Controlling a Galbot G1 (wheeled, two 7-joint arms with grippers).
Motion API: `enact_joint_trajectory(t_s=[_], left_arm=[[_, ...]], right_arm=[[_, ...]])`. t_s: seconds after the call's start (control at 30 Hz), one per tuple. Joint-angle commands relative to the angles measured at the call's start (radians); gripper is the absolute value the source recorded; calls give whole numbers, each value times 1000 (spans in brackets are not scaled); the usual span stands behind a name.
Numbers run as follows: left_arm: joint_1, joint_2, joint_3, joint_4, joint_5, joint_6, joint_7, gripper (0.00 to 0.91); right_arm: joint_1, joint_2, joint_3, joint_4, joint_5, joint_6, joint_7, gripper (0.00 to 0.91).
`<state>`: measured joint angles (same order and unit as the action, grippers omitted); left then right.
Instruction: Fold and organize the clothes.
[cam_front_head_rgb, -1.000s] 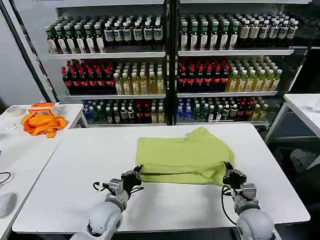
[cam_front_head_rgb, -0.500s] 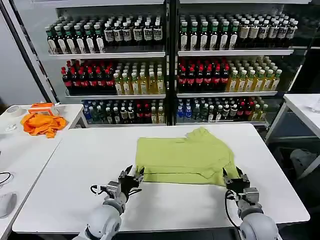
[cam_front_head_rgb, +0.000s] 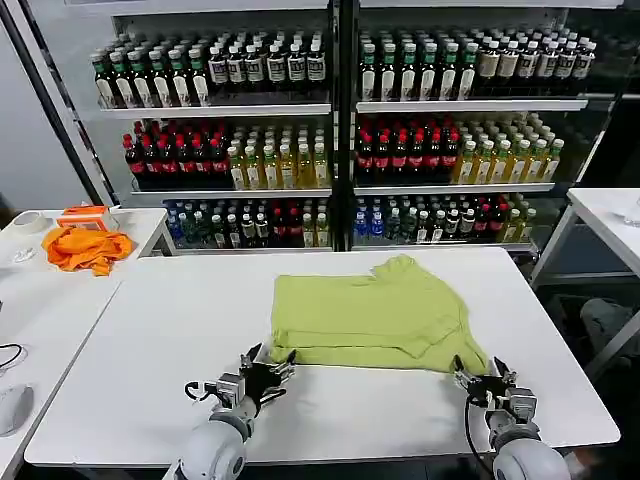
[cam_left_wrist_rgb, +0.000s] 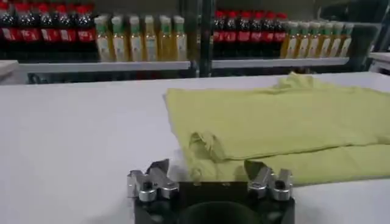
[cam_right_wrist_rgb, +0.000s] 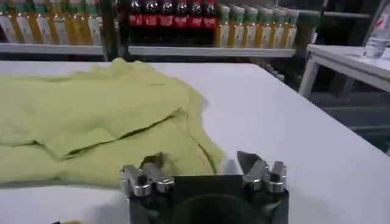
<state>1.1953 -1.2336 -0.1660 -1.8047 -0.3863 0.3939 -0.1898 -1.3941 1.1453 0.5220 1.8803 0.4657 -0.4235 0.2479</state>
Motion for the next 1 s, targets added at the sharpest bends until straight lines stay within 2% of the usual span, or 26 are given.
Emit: enact_joint_trajectory(t_s=[0.03,0.53,0.77,1.0], left_arm=[[11,-5,3,1,0,-5,3,10],[96,-4,-7,-72,-23,-20,27,20],[251,-18,-45,-191,14,-17,20,20],[433,-4,-94,-367,38,-14,8,20]], right_arm=[[-4,2,2,-8,20,-14,4,0],[-42,-2,5,50,17,-23,-3,0],[-119,-21,9,154,13,-49,-8,0],[-285,-46,19,296,-28,-58,-12,0]])
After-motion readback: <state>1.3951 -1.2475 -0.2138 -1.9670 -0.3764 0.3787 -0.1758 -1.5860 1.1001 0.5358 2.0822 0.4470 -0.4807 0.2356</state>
